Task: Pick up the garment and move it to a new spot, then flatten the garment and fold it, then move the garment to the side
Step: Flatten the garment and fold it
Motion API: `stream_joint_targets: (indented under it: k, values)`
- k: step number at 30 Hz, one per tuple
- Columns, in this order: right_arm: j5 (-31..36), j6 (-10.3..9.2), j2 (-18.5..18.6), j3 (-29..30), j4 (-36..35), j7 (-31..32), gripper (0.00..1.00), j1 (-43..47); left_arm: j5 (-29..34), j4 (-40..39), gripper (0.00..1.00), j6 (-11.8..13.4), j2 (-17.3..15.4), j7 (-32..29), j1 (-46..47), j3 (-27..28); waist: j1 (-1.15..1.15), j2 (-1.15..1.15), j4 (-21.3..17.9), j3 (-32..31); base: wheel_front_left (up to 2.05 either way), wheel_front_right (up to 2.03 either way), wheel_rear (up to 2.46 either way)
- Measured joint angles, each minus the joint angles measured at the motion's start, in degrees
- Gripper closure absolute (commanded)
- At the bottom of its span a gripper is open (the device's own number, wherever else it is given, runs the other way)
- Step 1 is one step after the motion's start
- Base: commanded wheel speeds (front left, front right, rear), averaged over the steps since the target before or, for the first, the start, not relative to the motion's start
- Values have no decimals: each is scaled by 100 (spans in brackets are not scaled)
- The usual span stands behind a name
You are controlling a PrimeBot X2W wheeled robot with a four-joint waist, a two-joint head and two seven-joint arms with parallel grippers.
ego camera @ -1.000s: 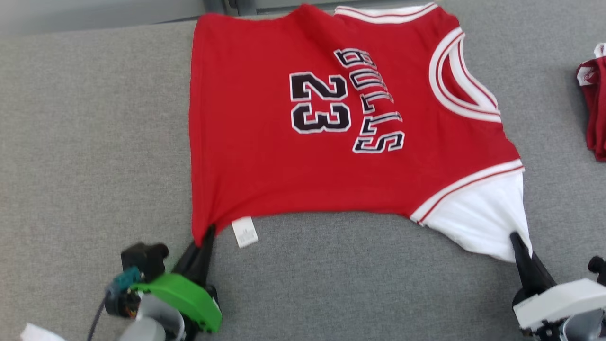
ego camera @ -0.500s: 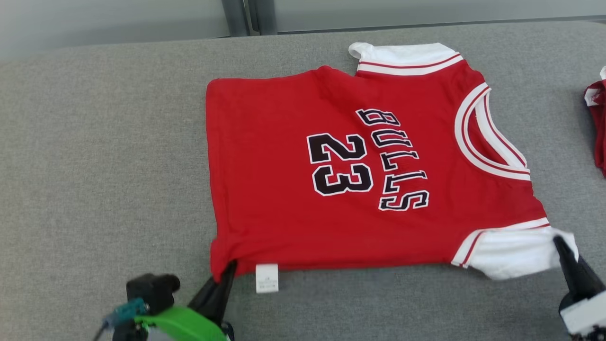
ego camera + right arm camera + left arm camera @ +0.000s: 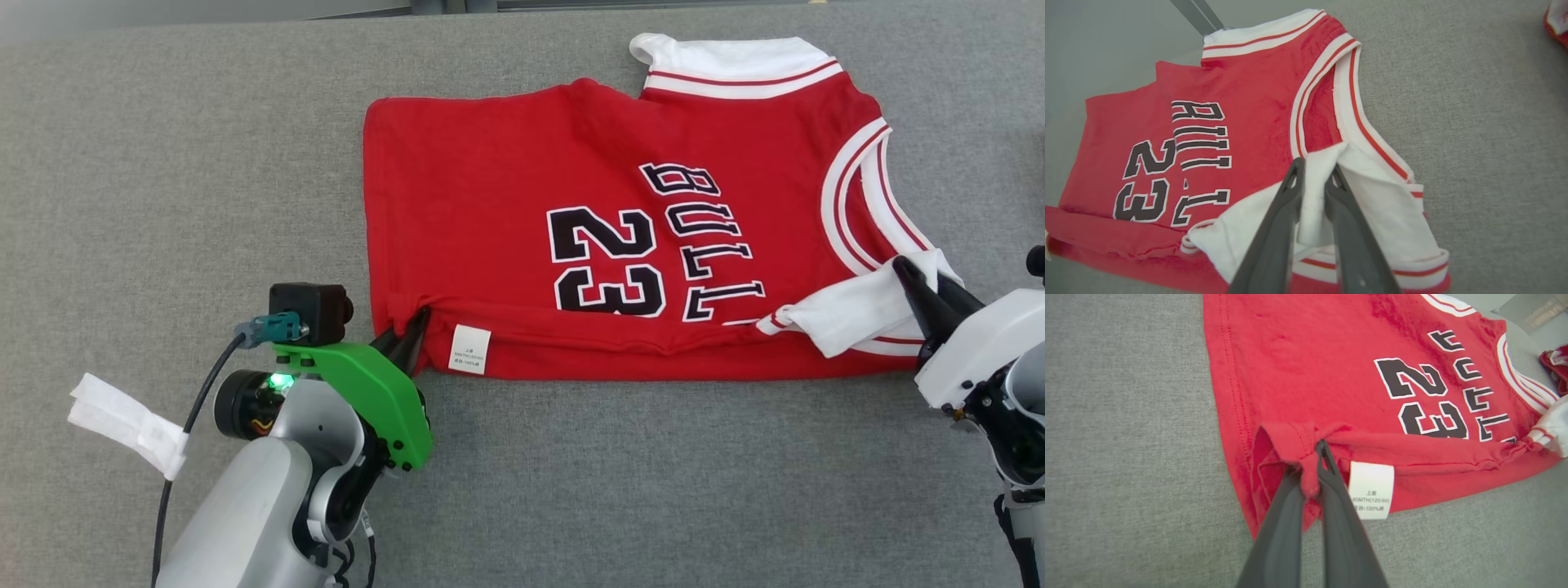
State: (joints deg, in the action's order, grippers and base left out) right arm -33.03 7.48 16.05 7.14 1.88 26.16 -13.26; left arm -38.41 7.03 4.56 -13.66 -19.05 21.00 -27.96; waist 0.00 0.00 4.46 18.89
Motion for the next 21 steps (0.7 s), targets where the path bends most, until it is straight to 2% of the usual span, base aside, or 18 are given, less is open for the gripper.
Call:
stream_joint_targets:
  k: [1, 6, 9, 11, 15, 21]
  values:
    - [37, 1, -7, -10, -9, -18, 0, -39, -4, 80, 0, 8, 44, 34, 27, 14, 0, 0, -5, 3, 0, 0, 0]
    - [87, 0, 144, 216, -335, -536, 0, -84, 33, 279, 0, 243, 20, 415, 80, 302, 0, 0, -43, -21, 0, 0, 0]
    - [65, 1, 339, 252, -680, -582, 0, 341, -3, 118, 0, 356, -112, 611, -144, 521, 0, 0, -87, -10, 0, 0, 0]
    - [94, 0, 572, 151, -914, -522, 0, 781, -63, -75, 0, 359, -163, 656, -424, 547, 0, 0, -102, 28, 0, 0, 0]
    - [170, 0, 799, 77, -1072, -455, 0, 1467, -138, -464, 0, 386, -275, 603, -1011, 506, 0, 0, -126, 169, 0, 0, 0]
    - [450, 0, 878, 3, -895, -517, 0, 1575, -342, -898, 0, 293, -374, 381, -1357, 366, 0, 0, -151, 400, 0, 0, 0]
